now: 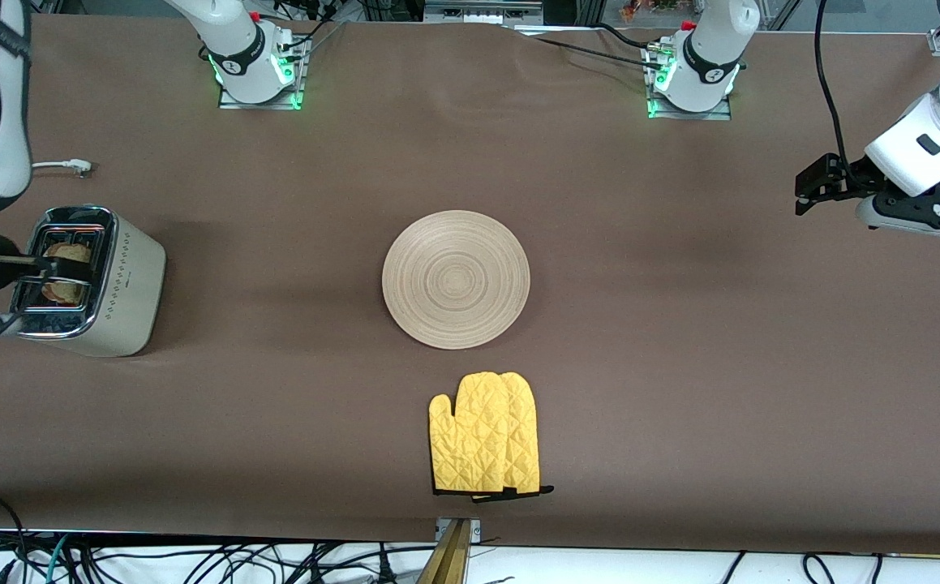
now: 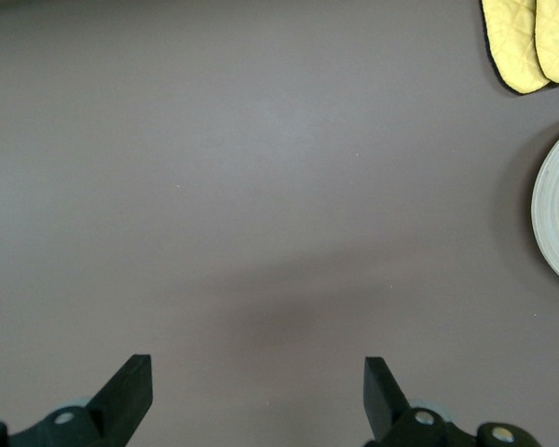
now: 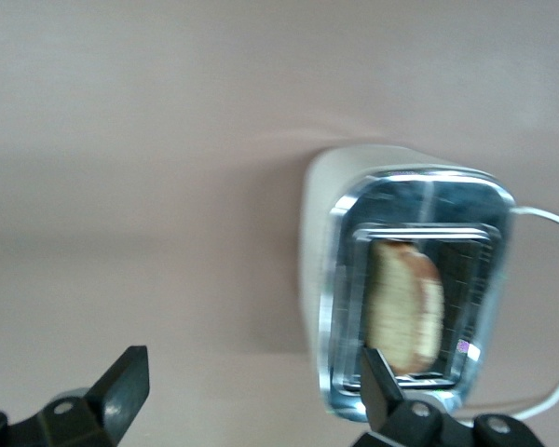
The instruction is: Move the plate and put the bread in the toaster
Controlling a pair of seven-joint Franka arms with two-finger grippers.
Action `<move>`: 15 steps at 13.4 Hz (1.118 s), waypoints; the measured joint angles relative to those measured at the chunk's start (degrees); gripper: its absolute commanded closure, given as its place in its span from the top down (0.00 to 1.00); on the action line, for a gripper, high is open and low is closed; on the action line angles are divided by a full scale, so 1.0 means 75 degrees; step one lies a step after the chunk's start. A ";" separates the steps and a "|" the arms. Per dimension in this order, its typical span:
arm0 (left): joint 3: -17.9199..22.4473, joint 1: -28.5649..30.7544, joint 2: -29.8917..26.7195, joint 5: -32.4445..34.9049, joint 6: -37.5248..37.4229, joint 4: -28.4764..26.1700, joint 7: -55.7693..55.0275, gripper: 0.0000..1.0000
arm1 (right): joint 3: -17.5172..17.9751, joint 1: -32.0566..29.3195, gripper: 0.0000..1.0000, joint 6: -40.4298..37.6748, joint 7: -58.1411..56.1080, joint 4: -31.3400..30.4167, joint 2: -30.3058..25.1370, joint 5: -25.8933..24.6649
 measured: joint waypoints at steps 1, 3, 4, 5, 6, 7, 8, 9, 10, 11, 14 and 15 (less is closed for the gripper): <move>0.0000 0.0000 0.0000 0.0000 -0.0001 0.0000 0.0000 1.00 | 0.0049 0.0172 1.00 0.0000 0.0008 -0.0001 -0.0004 0.0125; 0.0000 0.0000 0.0000 0.0000 -0.0002 0.0000 0.0000 1.00 | 0.0254 0.0300 1.00 -0.0015 0.0010 -0.0001 -0.0028 0.0225; 0.0000 0.0000 0.0000 0.0000 -0.0002 0.0000 0.0000 1.00 | 0.0363 0.0301 1.00 -0.0060 0.0010 0.0016 -0.0059 0.0228; 0.0000 0.0000 0.0000 0.0000 -0.0003 0.0000 0.0000 1.00 | 0.0469 0.0296 1.00 -0.0127 0.0010 0.0120 -0.0085 0.0219; 0.0000 0.0000 0.0000 0.0000 -0.0003 0.0000 0.0000 1.00 | 0.0637 0.0279 1.00 -0.0212 0.0022 0.0277 -0.0118 0.0139; 0.0000 0.0000 0.0000 0.0000 -0.0003 0.0000 0.0000 1.00 | 0.0873 0.0257 1.00 -0.0255 0.0108 0.0389 -0.0182 -0.0069; 0.0000 0.0000 0.0000 0.0000 -0.0003 0.0000 0.0000 1.00 | 0.1104 0.0253 1.00 -0.0264 0.0273 0.0442 -0.0264 -0.0340; 0.0000 0.0000 0.0000 0.0000 -0.0004 0.0000 0.0000 1.00 | 0.1310 0.0247 1.00 -0.0271 0.0458 0.0458 -0.0351 -0.0570; 0.0000 0.0000 0.0000 0.0000 -0.0004 0.0000 0.0000 1.00 | 0.1479 0.0198 1.00 -0.0282 0.0641 0.0440 -0.0468 -0.0677; 0.0000 0.0000 0.0000 0.0000 -0.0004 0.0000 -0.0001 1.00 | 0.1603 0.0058 1.00 -0.0227 0.0686 0.0355 -0.0618 -0.0652; 0.0000 -0.0001 0.0000 0.0000 -0.0006 0.0000 -0.0001 1.00 | 0.1712 -0.0670 1.00 0.0298 0.0673 -0.0476 -0.1306 -0.0228; 0.0000 0.0000 0.0000 0.0000 -0.0007 0.0000 -0.0001 1.00 | 0.1715 -0.0879 1.00 0.0360 0.0654 -0.0824 -0.1540 -0.0183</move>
